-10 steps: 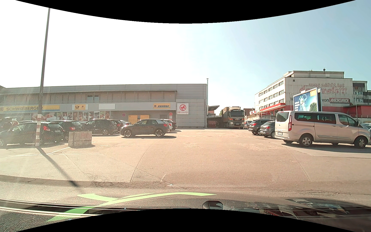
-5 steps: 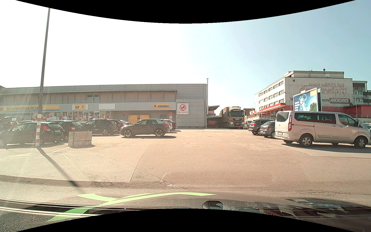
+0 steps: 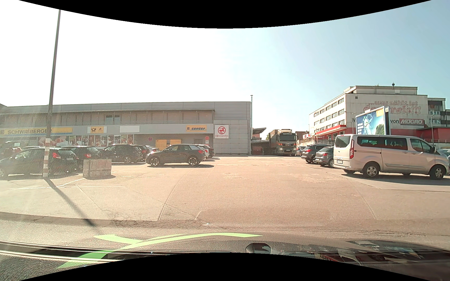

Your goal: Follow the waypoints while adhering to traffic rules and regulations

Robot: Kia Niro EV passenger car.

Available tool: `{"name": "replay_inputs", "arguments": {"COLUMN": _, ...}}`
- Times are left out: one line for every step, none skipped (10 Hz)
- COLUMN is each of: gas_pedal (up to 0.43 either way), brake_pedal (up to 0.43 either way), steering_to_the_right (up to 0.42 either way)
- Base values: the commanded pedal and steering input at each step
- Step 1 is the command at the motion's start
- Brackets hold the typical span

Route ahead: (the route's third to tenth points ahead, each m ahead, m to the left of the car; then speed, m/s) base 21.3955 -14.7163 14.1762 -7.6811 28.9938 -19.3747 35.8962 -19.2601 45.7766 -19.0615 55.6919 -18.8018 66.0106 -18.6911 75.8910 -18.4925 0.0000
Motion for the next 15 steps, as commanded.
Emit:
{"name": "replay_inputs", "arguments": {"gas_pedal": 0.0, "brake_pedal": 0.421, "steering_to_the_right": -0.055}}
{"name": "replay_inputs", "arguments": {"gas_pedal": 0.0, "brake_pedal": 0.415, "steering_to_the_right": -0.055}}
{"name": "replay_inputs", "arguments": {"gas_pedal": 0.0, "brake_pedal": 0.421, "steering_to_the_right": -0.055}}
{"name": "replay_inputs", "arguments": {"gas_pedal": 0.0, "brake_pedal": 0.421, "steering_to_the_right": -0.055}}
{"name": "replay_inputs", "arguments": {"gas_pedal": 0.0, "brake_pedal": 0.421, "steering_to_the_right": -0.055}}
{"name": "replay_inputs", "arguments": {"gas_pedal": 0.0, "brake_pedal": 0.415, "steering_to_the_right": -0.055}}
{"name": "replay_inputs", "arguments": {"gas_pedal": 0.0, "brake_pedal": 0.421, "steering_to_the_right": -0.055}}
{"name": "replay_inputs", "arguments": {"gas_pedal": 0.0, "brake_pedal": 0.421, "steering_to_the_right": -0.055}}
{"name": "replay_inputs", "arguments": {"gas_pedal": 0.0, "brake_pedal": 0.421, "steering_to_the_right": -0.055}}
{"name": "replay_inputs", "arguments": {"gas_pedal": 0.0, "brake_pedal": 0.421, "steering_to_the_right": -0.055}}
{"name": "replay_inputs", "arguments": {"gas_pedal": 0.0, "brake_pedal": 0.421, "steering_to_the_right": -0.055}}
{"name": "replay_inputs", "arguments": {"gas_pedal": 0.0, "brake_pedal": 0.415, "steering_to_the_right": -0.055}}
{"name": "replay_inputs", "arguments": {"gas_pedal": 0.0, "brake_pedal": 0.421, "steering_to_the_right": -0.055}}
{"name": "replay_inputs", "arguments": {"gas_pedal": 0.0, "brake_pedal": 0.421, "steering_to_the_right": -0.055}}
{"name": "replay_inputs", "arguments": {"gas_pedal": 0.0, "brake_pedal": 0.421, "steering_to_the_right": -0.055}}
